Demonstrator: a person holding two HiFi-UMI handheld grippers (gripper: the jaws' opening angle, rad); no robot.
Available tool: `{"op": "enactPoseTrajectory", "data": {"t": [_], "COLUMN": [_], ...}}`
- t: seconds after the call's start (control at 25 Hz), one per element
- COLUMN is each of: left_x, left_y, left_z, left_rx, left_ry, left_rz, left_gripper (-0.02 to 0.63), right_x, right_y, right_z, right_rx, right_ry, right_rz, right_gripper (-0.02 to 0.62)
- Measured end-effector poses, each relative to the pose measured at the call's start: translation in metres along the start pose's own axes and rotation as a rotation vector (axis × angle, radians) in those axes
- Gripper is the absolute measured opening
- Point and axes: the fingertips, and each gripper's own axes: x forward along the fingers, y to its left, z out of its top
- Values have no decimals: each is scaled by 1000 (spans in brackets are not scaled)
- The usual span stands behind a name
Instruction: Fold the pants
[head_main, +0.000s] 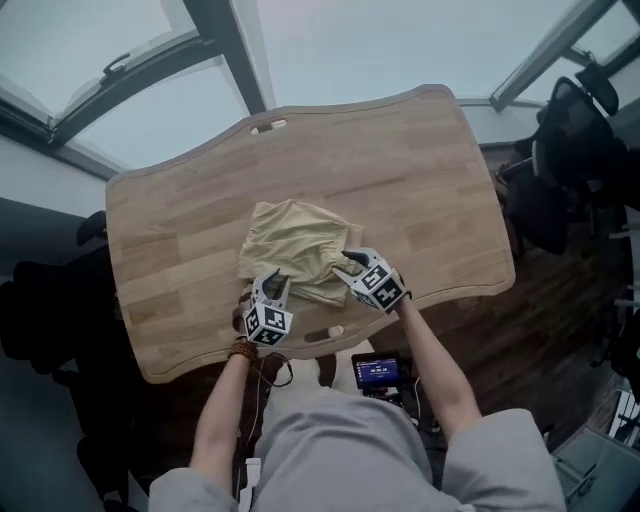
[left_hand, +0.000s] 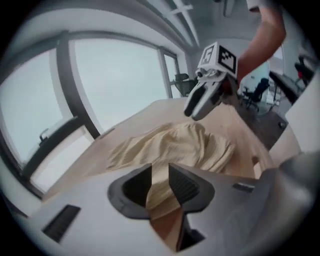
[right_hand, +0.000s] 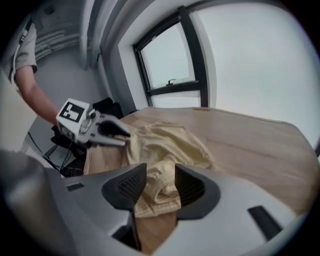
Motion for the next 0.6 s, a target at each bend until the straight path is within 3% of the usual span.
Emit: {"op": "enactPoseTrajectory", "data": {"t": [0.08,0.2,0.24,0.28,0.36,0.48,0.6], "left_x": [-6,-3,1,3,3,-10,-21], "left_y": [33,59,63,64,64,66,57], "left_z": [-32,-73,-78,-80,-78,-73,-94], "left_rx": [114,161,171,181,185,149,129], "left_ry": [69,171,188,196,187,126,130], "left_rz": [35,2,-16,-32,-43,-23,-66], "left_gripper": [108,127,127,127,122,36,23], "right_x": [6,12,14,14,0,-34,-30], "right_y": [13,16,15,15,26,59,92], "right_z": [-25,-48,-49,-48,-39,-38,-83], "right_rx": [70,258,296,326,372,382,266], "right_ry": [73,111,112,109,83,57,200], "right_rz": [-37,-100,-117,-121,-57,67,143], "right_gripper": [182,179,133,33,21,20,24]}}
